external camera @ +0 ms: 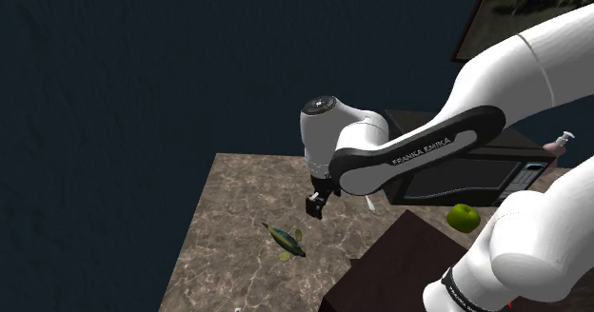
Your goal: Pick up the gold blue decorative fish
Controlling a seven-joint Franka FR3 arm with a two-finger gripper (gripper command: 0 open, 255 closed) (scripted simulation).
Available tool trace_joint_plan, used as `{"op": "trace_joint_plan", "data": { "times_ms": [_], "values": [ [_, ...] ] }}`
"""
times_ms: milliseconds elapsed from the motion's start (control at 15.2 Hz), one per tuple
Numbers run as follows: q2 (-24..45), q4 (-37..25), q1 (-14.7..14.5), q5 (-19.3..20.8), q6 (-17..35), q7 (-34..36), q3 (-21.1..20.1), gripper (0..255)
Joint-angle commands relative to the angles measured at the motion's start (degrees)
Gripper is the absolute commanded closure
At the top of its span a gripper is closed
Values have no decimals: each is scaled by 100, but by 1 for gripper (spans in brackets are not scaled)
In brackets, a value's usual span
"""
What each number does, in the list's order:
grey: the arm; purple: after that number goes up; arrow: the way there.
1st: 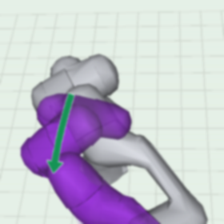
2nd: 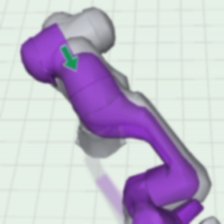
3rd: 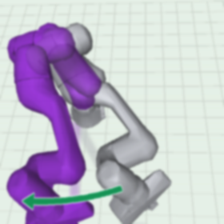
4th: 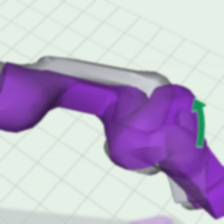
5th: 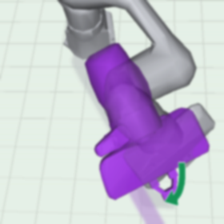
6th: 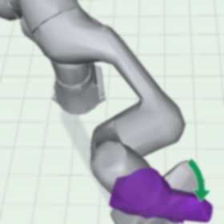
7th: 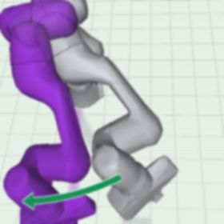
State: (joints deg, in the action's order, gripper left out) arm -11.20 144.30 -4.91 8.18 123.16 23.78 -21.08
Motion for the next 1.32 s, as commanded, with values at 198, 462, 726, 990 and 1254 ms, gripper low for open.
{"op": "trace_joint_plan", "data": {
  "times_ms": [198, 462, 726, 990, 1254],
  "values": [
    [1284, -536, 7, 977, 500, 1097, -301, 0],
    [2361, -1143, -205, 1894, 639, 1978, -261, 0],
    [3387, -1877, -596, 2651, 619, 2664, -29, 0],
    [3956, -2263, -824, 3001, 665, 2972, 149, 0],
    [4236, -2338, -895, 3177, 825, 3132, 255, 0]
  ]
}}
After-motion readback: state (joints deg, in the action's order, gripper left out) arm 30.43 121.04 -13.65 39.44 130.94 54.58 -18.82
